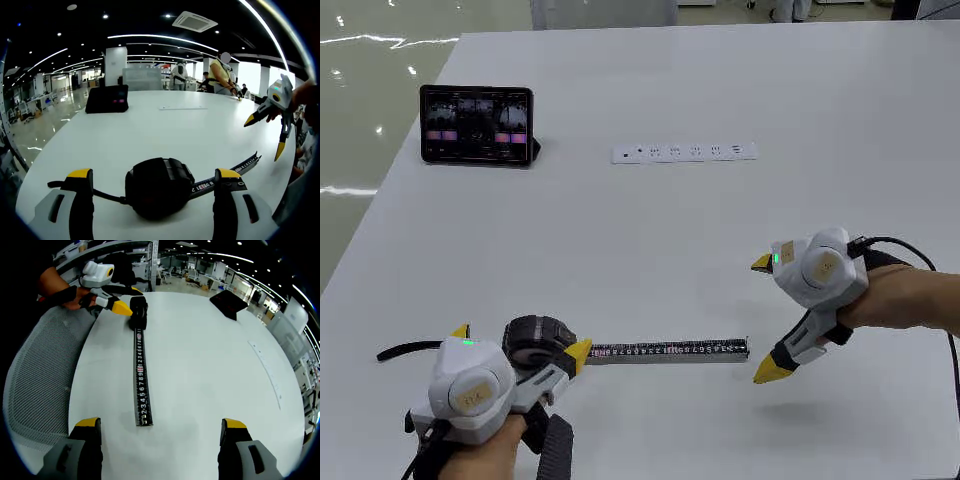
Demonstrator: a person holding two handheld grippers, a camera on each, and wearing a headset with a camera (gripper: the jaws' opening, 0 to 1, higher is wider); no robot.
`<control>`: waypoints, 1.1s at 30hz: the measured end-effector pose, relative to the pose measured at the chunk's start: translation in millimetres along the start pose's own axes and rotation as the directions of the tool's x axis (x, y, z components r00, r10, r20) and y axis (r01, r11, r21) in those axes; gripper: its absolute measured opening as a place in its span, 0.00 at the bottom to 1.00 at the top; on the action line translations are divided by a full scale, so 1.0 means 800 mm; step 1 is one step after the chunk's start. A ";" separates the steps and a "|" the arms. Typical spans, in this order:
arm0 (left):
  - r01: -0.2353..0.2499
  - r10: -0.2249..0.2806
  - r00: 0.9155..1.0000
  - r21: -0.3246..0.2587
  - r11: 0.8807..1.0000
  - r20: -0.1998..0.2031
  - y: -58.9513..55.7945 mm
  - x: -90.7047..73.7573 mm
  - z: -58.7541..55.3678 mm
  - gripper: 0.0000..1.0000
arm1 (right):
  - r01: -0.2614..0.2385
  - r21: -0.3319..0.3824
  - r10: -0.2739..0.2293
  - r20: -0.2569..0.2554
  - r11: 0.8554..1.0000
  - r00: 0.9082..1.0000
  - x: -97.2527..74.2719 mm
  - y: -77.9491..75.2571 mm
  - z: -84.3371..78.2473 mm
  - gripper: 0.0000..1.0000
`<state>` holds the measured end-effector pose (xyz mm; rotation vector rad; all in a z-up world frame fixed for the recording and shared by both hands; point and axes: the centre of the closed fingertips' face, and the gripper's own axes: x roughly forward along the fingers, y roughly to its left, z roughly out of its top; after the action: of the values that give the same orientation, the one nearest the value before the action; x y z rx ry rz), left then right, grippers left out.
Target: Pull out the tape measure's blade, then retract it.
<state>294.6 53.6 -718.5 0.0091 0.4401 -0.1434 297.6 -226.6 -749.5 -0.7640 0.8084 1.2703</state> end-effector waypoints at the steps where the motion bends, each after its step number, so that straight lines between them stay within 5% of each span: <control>1: 0.004 -0.004 1.000 0.006 1.000 -0.001 -0.002 0.001 -0.001 0.99 | -0.002 -0.002 0.002 -0.001 1.000 1.000 0.002 0.001 -0.001 0.95; 7: 0.016 -0.016 1.000 0.029 0.999 -0.005 -0.007 0.007 -0.005 0.99 | -0.017 -0.035 0.016 -0.017 0.999 1.000 0.014 0.007 -0.004 0.90; 20: 0.020 -0.021 1.000 0.040 0.999 0.015 -0.011 0.014 -0.004 0.99 | -0.066 -0.067 0.064 -0.045 0.996 0.997 0.025 0.017 -0.007 0.49; 33: 0.012 -0.012 1.000 0.012 1.000 0.015 -0.009 0.017 -0.003 0.99 | -0.101 -0.079 0.095 -0.078 0.992 0.992 0.029 0.025 -0.013 0.29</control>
<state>305.2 44.8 -726.2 0.0167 0.4240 -0.1575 279.1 -221.1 -775.7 -0.8505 0.8662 1.3768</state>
